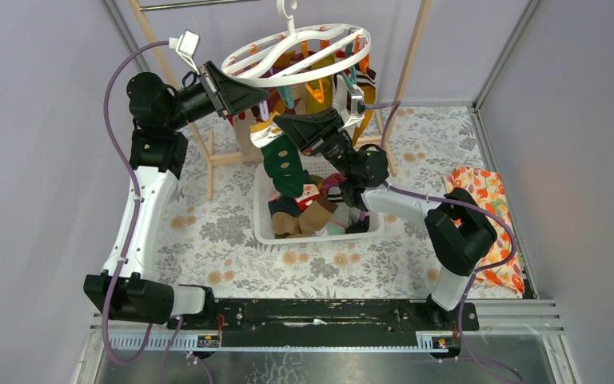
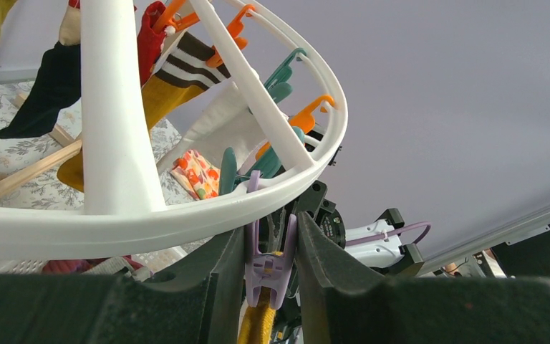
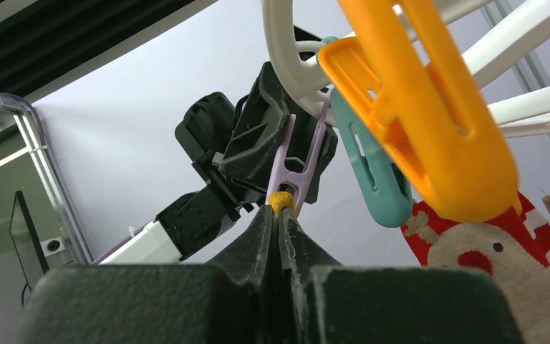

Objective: Clip the socks to the hanger
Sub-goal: Clamp the sock onto the hanger.

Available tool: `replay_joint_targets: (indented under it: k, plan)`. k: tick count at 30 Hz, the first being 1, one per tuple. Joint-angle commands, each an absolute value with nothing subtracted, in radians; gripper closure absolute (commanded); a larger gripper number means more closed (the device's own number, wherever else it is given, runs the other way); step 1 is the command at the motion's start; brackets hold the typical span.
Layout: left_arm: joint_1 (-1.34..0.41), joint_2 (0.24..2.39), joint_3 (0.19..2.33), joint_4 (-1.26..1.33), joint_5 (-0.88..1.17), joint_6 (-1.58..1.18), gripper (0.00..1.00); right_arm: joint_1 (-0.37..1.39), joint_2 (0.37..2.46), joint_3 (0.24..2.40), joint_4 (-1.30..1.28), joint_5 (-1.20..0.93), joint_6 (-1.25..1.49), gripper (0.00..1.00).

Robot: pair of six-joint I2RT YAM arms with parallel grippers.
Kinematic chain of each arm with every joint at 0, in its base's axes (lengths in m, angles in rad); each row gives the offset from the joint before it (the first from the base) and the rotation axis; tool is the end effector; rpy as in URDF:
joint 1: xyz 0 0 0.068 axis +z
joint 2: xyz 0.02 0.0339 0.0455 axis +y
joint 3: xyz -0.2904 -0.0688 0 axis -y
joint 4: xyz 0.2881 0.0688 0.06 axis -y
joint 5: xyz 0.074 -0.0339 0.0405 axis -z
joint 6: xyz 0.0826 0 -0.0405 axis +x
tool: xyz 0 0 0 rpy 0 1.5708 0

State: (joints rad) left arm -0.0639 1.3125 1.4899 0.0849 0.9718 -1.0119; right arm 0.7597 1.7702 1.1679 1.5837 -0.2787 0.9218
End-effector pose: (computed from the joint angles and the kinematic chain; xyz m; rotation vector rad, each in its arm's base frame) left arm 0.3302 -0.0895 0.5354 0.2073 1.5971 -1.4877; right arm 0.2992 0.3155 0.4119 -0.2529 0.6890 1.6980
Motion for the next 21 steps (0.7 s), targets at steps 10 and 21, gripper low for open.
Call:
replay_joint_targets:
  k: [10,21]
  plan:
    - [-0.064,1.311,1.508,0.155,1.081,-1.058,1.0,0.752,1.743,1.203,1.631,-0.265,0.83,1.0]
    - [-0.064,1.311,1.508,0.152,1.074,-1.059,1.0,0.752,1.718,1.171,1.603,-0.245,0.783,1.0]
